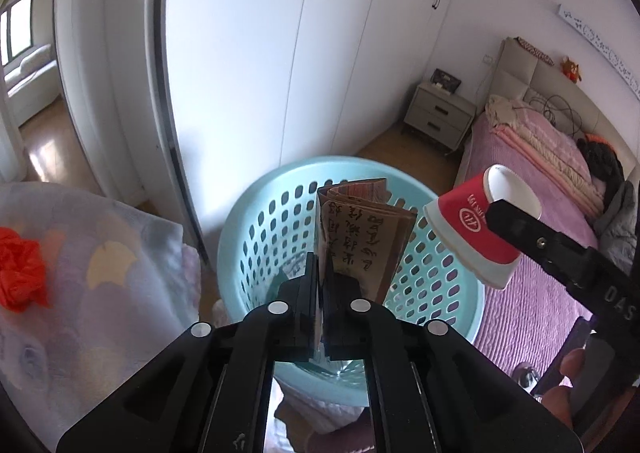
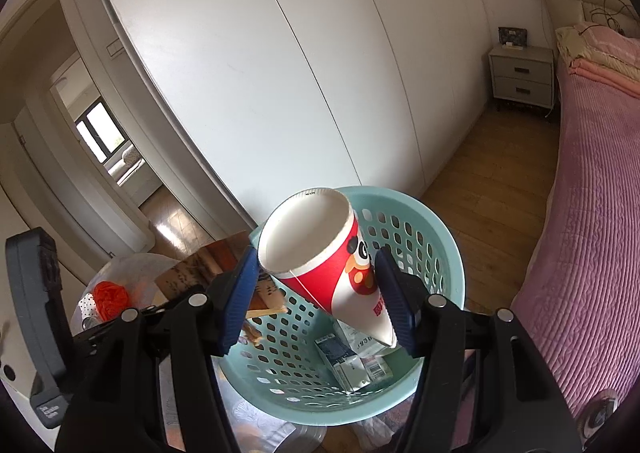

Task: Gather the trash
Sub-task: 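Carry the packet and cup over the teal basket and open both tools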

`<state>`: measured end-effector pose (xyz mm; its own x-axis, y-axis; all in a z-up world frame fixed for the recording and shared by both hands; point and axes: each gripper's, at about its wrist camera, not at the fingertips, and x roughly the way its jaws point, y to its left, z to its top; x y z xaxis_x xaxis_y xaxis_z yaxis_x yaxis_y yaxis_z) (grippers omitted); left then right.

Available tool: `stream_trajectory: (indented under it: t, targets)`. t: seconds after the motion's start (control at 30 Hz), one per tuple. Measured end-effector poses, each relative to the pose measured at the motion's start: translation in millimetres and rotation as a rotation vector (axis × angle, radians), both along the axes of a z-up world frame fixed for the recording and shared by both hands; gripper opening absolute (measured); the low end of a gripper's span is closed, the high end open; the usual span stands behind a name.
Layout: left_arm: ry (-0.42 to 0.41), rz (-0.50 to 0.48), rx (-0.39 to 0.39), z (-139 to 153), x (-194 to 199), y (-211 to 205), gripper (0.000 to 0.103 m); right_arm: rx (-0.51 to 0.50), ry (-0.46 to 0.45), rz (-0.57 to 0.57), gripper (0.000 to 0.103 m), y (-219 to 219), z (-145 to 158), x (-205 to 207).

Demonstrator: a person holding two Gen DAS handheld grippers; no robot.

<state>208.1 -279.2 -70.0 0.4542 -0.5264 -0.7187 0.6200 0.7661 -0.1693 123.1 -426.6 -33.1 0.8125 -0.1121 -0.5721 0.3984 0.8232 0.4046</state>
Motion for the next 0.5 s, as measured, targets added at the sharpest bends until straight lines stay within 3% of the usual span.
stream_trajectory:
  t: [0.1,0.23,0.3,0.43,0.5]
  targets:
    - [-0.019,0.000,0.015,-1,-2,-2,0.018,0.005,0.006,0.000,0.057,-3,-3,2]
    - [-0.031,-0.003,0.013,2,-6,0,0.020,0.008,0.008,0.003,0.058,-3,-3,5]
    - [-0.033,0.008,0.006,4,-5,6,0.030,0.008,0.013,0.002,0.058,-3,-4,7]
    - [-0.049,0.026,-0.022,13,-9,19,0.038,0.002,0.024,-0.022,0.074,-1,-5,7]
    - [-0.062,0.035,-0.034,19,-14,27,0.043,0.002,0.019,-0.020,0.075,0,-5,6]
